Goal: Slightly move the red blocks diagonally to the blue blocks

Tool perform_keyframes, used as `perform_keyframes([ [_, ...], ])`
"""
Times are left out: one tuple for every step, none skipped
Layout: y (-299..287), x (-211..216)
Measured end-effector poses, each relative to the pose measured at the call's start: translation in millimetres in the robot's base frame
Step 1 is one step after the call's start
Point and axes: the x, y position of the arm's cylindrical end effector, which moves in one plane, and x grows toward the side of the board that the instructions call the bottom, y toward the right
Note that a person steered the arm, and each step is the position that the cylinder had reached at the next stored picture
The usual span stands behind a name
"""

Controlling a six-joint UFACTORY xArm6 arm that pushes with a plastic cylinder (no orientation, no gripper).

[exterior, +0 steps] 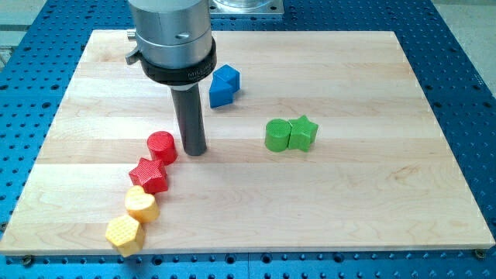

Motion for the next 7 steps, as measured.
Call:
perform_keyframes([
  [-12.0,0.0],
  [-29.4,0.0],
  [-28.8,0.0],
  [11.7,0.6],
  [8.6,14.6],
  [2.2,27.1],
  [-6.1,32.1],
])
